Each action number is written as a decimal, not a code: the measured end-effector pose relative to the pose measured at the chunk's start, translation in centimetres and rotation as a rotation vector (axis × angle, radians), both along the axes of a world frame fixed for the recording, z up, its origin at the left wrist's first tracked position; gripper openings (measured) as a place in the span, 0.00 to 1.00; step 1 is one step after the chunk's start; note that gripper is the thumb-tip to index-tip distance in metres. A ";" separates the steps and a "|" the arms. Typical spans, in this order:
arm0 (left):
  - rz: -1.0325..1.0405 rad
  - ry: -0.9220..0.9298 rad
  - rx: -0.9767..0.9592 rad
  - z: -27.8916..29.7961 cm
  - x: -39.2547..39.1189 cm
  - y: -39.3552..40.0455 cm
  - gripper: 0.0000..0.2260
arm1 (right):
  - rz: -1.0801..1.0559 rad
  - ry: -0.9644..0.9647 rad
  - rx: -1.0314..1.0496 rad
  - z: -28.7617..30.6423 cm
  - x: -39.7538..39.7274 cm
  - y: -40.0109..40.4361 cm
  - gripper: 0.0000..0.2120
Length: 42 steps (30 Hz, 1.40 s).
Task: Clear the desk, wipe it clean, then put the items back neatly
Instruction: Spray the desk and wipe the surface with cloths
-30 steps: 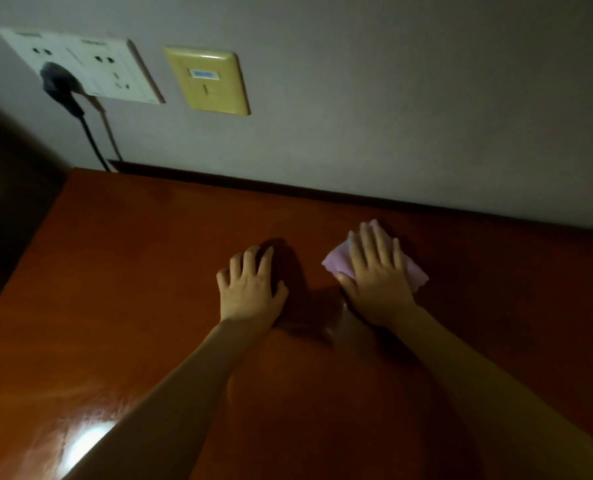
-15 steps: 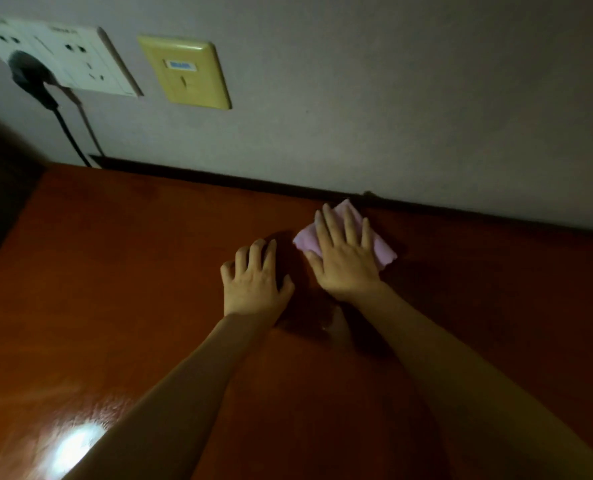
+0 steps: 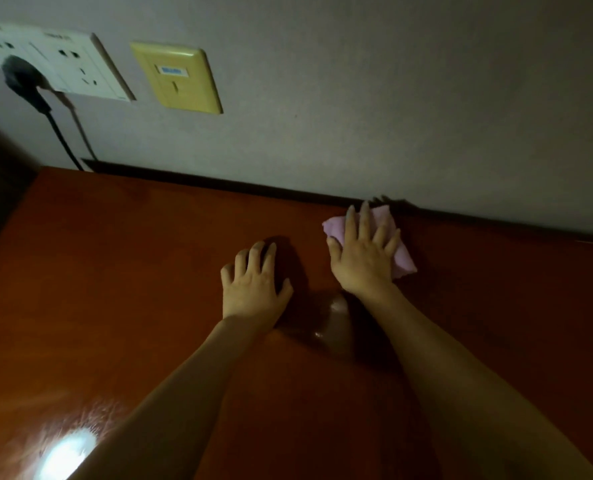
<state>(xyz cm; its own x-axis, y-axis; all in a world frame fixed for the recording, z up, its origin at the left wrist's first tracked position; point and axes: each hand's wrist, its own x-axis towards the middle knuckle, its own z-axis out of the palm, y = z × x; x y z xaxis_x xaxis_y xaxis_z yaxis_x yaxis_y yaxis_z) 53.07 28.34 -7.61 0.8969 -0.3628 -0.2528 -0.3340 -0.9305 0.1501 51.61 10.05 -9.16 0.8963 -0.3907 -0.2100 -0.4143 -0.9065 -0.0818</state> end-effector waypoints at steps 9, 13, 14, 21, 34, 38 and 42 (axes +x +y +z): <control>0.072 0.001 -0.025 0.0 -1.0 -0.7 0.29 | 0.362 -0.083 0.008 -1.3 -9.8 3.4 0.29; 0.049 0.016 -0.044 0.3 -1.4 -0.6 0.29 | 0.128 -0.013 -0.061 -1.1 -11.3 -1.3 0.32; 0.028 0.014 -0.043 0.4 -1.7 -0.5 0.29 | 0.072 0.015 -0.073 -0.7 -10.8 -2.2 0.33; -0.080 0.007 -0.020 0.1 -3.5 1.2 0.28 | -0.006 -0.001 -0.030 0.2 -4.8 0.3 0.31; -0.071 0.066 -0.005 0.7 -6.6 2.0 0.29 | 0.310 0.102 -0.031 -0.2 -14.1 0.8 0.29; -0.077 0.061 -0.014 0.6 -7.6 2.3 0.29 | 0.047 0.081 -0.005 0.3 -10.7 0.8 0.34; -0.111 0.057 -0.009 0.3 -8.0 3.2 0.28 | 0.015 0.039 -0.027 0.3 -7.7 3.0 0.30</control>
